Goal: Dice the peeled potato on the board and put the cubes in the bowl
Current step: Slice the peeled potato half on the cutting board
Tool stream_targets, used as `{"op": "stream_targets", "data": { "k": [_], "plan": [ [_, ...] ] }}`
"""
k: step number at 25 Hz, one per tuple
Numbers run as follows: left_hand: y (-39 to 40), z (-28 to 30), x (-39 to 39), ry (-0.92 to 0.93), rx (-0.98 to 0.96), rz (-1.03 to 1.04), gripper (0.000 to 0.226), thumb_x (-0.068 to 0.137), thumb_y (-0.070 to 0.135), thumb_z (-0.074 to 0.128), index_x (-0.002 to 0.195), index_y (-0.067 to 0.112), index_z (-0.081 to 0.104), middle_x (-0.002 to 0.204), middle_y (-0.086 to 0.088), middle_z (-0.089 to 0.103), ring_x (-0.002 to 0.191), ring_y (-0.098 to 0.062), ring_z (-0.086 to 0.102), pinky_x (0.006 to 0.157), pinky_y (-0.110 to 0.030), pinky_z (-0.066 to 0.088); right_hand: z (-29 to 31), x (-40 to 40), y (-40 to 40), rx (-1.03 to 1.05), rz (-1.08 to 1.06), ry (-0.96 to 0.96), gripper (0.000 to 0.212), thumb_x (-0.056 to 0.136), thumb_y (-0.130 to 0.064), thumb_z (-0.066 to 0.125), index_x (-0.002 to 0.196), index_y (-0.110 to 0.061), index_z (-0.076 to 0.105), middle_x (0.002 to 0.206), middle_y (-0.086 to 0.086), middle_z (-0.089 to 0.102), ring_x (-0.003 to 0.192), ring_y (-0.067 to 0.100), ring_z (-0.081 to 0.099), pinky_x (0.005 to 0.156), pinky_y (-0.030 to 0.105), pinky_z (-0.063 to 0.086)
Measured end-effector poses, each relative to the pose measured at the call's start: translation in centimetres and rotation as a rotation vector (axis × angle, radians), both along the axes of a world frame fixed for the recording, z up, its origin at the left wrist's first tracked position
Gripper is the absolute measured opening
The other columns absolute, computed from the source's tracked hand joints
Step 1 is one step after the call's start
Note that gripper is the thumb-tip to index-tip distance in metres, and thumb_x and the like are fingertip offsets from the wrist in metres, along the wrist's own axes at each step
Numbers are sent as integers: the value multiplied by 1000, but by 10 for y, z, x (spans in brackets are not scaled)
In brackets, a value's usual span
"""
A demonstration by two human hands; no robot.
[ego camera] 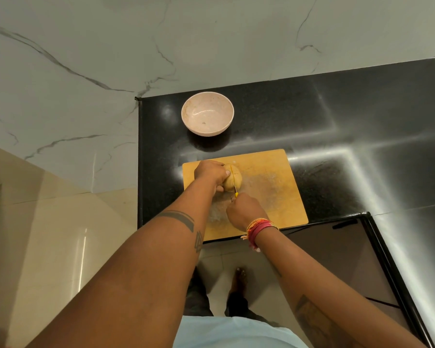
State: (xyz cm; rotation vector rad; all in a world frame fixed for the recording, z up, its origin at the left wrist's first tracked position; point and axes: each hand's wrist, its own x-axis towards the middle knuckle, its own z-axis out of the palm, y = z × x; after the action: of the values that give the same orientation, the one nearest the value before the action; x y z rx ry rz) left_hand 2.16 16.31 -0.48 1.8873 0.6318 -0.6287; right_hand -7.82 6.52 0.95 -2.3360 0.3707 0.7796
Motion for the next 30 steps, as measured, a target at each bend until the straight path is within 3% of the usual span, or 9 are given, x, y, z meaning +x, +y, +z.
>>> {"op": "stream_targets", "data": {
  "k": [4,7,12,16,25,30],
  "plan": [
    [0,-3,0,2,14,17,35,93,10,72,128,18,70,124,-9,67,81,-28,63,83,-45,63,-7,8,5,23,-37,11,13,93,-15,48,90,-12,60,98,15,68,66,20,54,60,30,41],
    [1,-4,2,4,24,4,37,94,11,72,130,17,69,126,-9,66,73,-26,62,83,-45,63,-11,-6,2,14,-33,28,9,96,-17,47,96,-12,54,104,16,65,75,26,54,68,32,40],
    [1,-4,1,5,10,23,36,94,11,72,129,17,68,126,-8,66,78,-26,64,82,-45,63,-19,-26,2,19,-59,27,12,99,-20,44,105,-14,52,99,9,56,84,28,56,71,33,41],
    [2,-5,-1,14,-21,55,37,93,12,72,129,20,69,128,-7,65,96,-30,66,77,-43,64,-23,-26,-1,31,-57,1,10,101,-22,44,101,-14,50,99,10,58,85,29,55,73,33,41],
    [6,-3,-7,28,-120,127,38,94,9,71,131,19,67,129,-9,64,103,-30,64,72,-40,62,-22,-43,-10,10,-44,24,17,104,-24,41,107,-11,51,98,9,53,85,28,55,73,33,41],
    [7,-3,-11,43,-192,184,40,95,6,68,133,17,65,131,-11,63,111,-33,63,79,-43,60,-24,-52,-11,9,-52,41,22,105,-23,40,114,-9,55,107,14,61,86,28,57,73,34,43]
  ]
}}
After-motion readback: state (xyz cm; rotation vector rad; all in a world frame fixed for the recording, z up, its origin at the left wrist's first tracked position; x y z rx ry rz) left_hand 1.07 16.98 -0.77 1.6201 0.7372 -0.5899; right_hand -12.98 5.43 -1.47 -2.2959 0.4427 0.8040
